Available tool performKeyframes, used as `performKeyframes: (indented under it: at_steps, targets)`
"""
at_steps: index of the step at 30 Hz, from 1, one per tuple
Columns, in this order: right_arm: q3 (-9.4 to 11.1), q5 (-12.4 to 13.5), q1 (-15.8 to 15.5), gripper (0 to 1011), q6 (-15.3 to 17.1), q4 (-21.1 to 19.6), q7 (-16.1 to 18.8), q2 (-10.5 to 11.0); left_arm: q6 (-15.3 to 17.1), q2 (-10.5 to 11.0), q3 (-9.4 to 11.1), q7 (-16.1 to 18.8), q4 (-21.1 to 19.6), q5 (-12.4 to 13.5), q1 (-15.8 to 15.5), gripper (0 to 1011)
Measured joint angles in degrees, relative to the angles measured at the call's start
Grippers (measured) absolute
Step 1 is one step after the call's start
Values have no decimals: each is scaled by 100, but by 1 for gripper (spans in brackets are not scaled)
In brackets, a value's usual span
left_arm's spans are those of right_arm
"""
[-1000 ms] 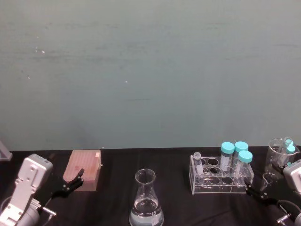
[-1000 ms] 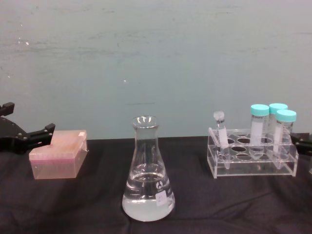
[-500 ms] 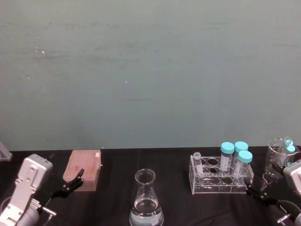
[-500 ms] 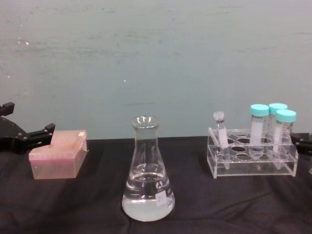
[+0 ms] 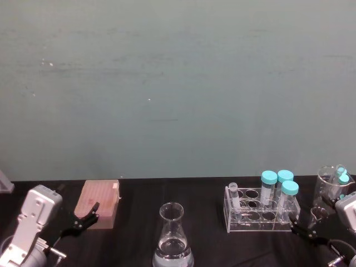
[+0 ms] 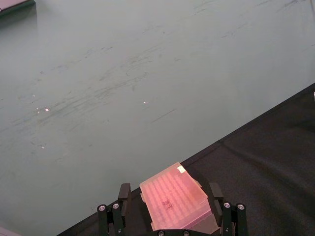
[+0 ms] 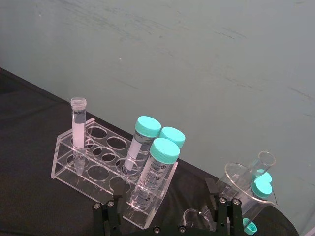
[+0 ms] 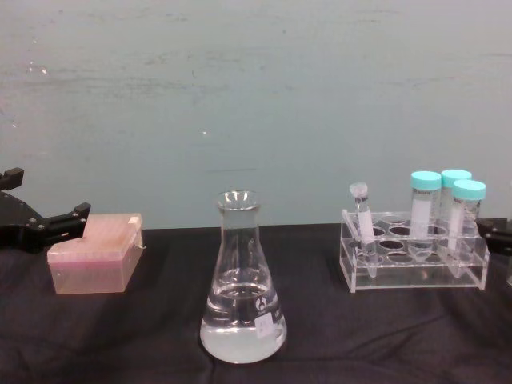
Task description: Pour the liquid from the test tube into the beaker using one hand.
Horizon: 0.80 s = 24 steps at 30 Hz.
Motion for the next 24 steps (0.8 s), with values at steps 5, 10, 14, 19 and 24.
performKeyframes:
  at_steps: [5,10,14,19,24]
  targets:
    - [0,0,0,1002,0,0,0,0,0,0,0,0,0,0,0,1000]
    - [0,0,0,1000,0,0,0,0,0,0,0,0,0,0,0,1000]
    - [0,0,0,1002,0,0,0,0,0,0,0,0,0,0,0,1000]
    - [18,-24,0,1002,-38,0,71,-17,0,0,0,0,0,0,0,1000]
    - [64,-45,4,1000,-121,0,255,-71,0,0,0,0,0,0,0,1000]
